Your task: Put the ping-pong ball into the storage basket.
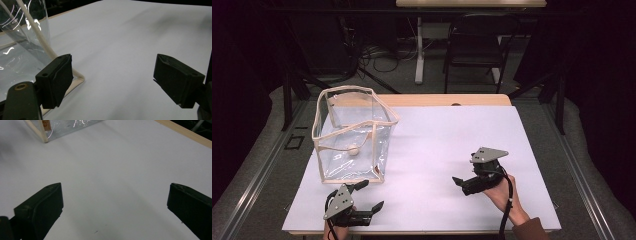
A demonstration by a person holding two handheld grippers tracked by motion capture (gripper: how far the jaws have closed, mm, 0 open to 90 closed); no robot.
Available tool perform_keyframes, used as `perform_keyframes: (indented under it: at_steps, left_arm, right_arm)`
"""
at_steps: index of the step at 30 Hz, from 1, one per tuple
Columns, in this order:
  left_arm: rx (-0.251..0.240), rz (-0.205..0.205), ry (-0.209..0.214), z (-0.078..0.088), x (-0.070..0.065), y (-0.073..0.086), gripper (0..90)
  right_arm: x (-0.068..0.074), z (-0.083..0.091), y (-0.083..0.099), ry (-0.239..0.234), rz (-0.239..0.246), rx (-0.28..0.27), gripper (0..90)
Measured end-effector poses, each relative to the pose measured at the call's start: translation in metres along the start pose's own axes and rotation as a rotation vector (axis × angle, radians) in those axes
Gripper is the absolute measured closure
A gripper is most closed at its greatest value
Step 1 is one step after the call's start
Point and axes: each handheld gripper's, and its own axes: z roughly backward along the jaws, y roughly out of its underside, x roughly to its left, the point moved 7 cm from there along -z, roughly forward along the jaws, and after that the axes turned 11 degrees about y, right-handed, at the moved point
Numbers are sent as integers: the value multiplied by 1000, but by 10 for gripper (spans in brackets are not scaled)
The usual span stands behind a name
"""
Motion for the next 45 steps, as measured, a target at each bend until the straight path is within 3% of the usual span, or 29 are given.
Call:
perform_keyframes:
  at_steps: [30,45]
  left_arm:
    - [6,-2,0,-1,0,0,161]
    - [10,-2,-3,-1,0,1,161]
  right_arm:
    - [-5,27,50,27,3,-76,1]
    - [-1,28,72,24,-7,-138,1]
